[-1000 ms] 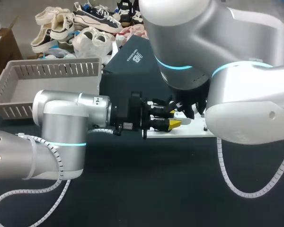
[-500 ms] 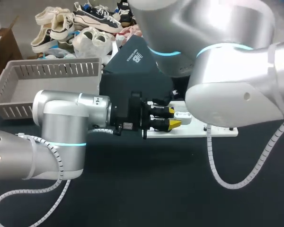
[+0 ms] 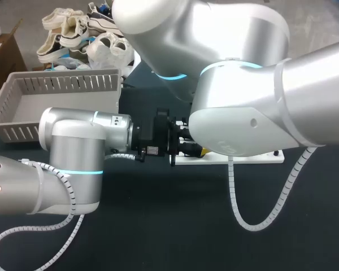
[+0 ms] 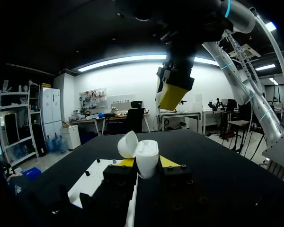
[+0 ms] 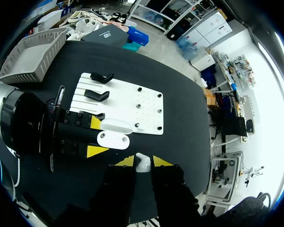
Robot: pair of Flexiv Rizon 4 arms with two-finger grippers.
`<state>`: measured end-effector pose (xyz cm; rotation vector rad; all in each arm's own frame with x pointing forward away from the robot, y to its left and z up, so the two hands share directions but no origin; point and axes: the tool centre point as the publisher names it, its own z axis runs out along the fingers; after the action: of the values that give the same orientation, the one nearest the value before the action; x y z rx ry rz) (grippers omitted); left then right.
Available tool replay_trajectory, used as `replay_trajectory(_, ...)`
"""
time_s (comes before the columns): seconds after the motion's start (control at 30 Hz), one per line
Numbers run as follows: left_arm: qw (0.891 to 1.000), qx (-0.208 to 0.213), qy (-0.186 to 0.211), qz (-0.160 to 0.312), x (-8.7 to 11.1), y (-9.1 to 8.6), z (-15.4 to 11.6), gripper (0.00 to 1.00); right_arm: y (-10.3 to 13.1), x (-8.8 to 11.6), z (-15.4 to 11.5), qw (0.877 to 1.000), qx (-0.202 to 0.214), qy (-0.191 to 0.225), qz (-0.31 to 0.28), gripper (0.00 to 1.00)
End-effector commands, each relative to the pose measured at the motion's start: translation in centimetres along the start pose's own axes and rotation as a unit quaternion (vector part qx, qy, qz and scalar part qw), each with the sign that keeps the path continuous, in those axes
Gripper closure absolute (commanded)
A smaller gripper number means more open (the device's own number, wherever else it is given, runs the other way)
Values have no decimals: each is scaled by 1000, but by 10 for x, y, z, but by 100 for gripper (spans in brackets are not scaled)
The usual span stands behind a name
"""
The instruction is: Pick up each earbud case from the left stands, insert the matching earbuds, close the lid, and place the case in the box.
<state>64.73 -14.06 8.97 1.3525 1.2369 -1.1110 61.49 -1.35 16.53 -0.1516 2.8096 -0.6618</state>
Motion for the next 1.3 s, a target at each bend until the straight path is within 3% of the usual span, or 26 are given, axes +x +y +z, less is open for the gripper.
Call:
replay_trajectory(0.03,1000,-2,0,1,0,-2,0,100,-1,2,0,1000,0,-3,2,100)
replay_trajectory(0.13,1000,-2,0,1,0,-2,0,100,-1,2,0,1000,0,-3,2,100)
replay_trajectory(0.2,1000,-2,0,1,0,-2,0,100,-5,0,-5,998,-46,25,26,100)
replay_trajectory(0.43,1000,-2,0,1,0,-2,0,100,0,0,-4,994,-28,45,99,100)
replay_trajectory(0.73,1000,-2,0,1,0,-2,0,100,9,13,-7,991,-38,63,115,100)
replay_trajectory(1.0,1000,-2,0,1,0,-2,0,100,8,15,-4,981,-94,85,148,100)
replay_trajectory(1.3,1000,-2,0,1,0,-2,0,100,8,15,-4,981,-94,85,148,100)
